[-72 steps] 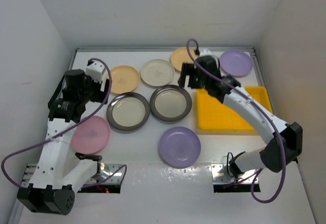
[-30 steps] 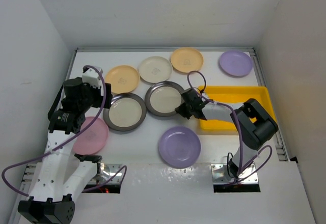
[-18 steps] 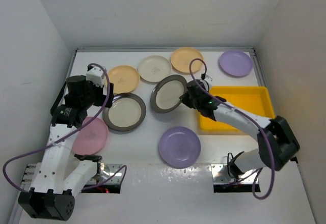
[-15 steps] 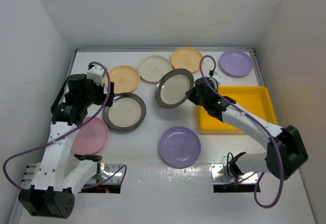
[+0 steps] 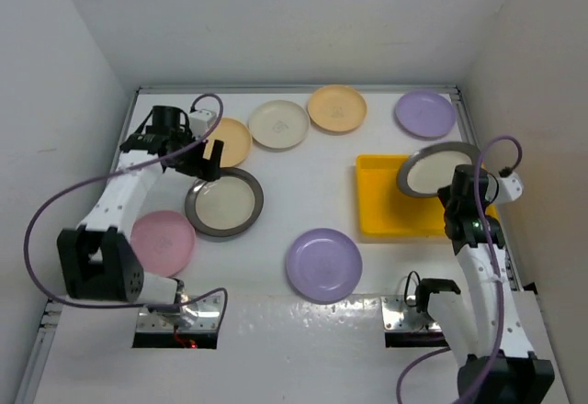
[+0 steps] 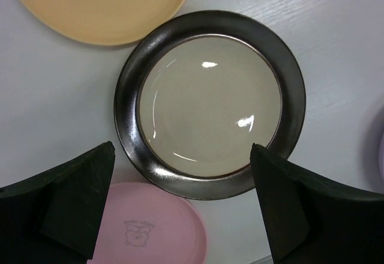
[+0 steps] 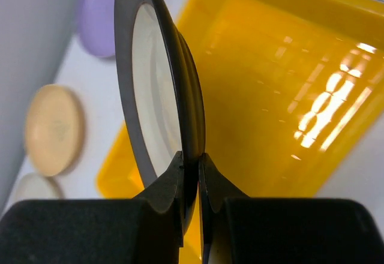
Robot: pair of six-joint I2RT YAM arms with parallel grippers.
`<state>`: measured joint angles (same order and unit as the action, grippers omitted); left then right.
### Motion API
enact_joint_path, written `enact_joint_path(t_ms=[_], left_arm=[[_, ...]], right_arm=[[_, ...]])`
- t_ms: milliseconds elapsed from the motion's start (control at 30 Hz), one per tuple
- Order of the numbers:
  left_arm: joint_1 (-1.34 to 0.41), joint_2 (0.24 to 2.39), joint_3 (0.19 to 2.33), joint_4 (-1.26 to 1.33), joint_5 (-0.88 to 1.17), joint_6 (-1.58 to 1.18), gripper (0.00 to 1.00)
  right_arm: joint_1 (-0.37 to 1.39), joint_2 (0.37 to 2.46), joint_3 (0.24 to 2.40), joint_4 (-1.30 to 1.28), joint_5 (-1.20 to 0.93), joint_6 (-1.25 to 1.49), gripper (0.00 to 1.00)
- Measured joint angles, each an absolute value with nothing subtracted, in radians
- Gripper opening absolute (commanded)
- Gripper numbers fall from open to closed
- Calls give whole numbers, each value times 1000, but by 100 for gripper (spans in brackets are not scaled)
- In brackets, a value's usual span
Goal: Place the plates into the plastic bin on the countertop
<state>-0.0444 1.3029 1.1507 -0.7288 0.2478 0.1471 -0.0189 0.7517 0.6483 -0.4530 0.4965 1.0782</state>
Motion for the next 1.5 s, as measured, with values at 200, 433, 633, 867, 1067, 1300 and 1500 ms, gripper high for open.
enact_joint_path(t_ms=[200,433,633,867,1067,1300,1500], left_arm=[[46,1565,1245,-770,280,160,99],[131,1702,1266,-709,311,160,99],[133,1770,1230,-652,327,194,99],[138,1858,1203,-624,302,249,94],[144,1882,1217,-611,332,288,41],[143,1908,1253,-719,557,295,0],[95,1842,1292,-782,589,314,0]], right_arm=[[-258,848,511,-460,289,1046,0],[-387,967,472,-284,50,994,27],[-415,1073,514,-330,24,913,61],[-415,1212,686,-448,51,768,100],[-395,1192,793,-485,81,685,100],[-304,1134,839,-522,38,598,94],[118,1095,841,-443,-101,498,63]])
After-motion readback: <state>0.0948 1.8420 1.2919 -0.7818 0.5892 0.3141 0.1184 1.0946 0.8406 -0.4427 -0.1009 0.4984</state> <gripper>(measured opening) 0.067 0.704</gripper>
